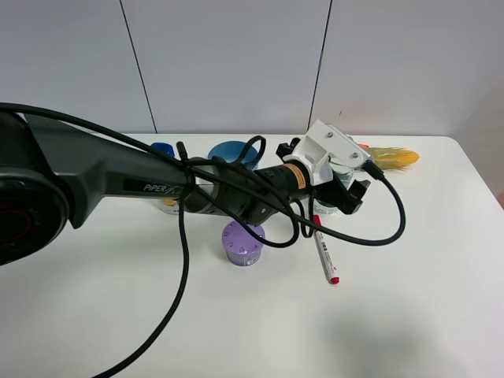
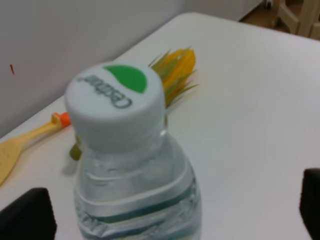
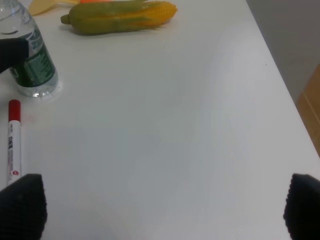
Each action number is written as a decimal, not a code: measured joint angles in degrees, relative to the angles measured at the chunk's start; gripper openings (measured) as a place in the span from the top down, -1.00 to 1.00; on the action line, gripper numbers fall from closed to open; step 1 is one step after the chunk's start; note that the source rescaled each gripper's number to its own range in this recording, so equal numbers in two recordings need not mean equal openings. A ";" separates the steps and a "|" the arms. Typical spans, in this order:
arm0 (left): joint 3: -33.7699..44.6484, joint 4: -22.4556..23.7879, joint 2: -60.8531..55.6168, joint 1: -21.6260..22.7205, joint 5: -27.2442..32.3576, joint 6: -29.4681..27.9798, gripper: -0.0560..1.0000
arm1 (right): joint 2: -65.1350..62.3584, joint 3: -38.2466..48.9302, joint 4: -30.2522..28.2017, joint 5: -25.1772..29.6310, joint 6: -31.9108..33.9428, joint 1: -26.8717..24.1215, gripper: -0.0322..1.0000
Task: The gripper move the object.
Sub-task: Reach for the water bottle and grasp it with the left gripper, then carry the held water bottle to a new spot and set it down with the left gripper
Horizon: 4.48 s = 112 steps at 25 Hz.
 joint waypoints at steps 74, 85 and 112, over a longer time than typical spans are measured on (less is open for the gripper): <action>-11.33 1.12 10.10 1.34 0.07 -8.03 0.85 | 0.00 0.00 0.00 0.00 0.00 0.00 -1.00; -11.22 1.19 -3.52 1.34 8.06 -8.28 0.85 | 0.00 0.00 0.00 0.00 0.00 0.00 -1.00; 15.99 5.68 -45.40 14.34 24.35 -8.28 0.85 | 0.00 0.00 0.00 0.00 0.00 0.00 -1.00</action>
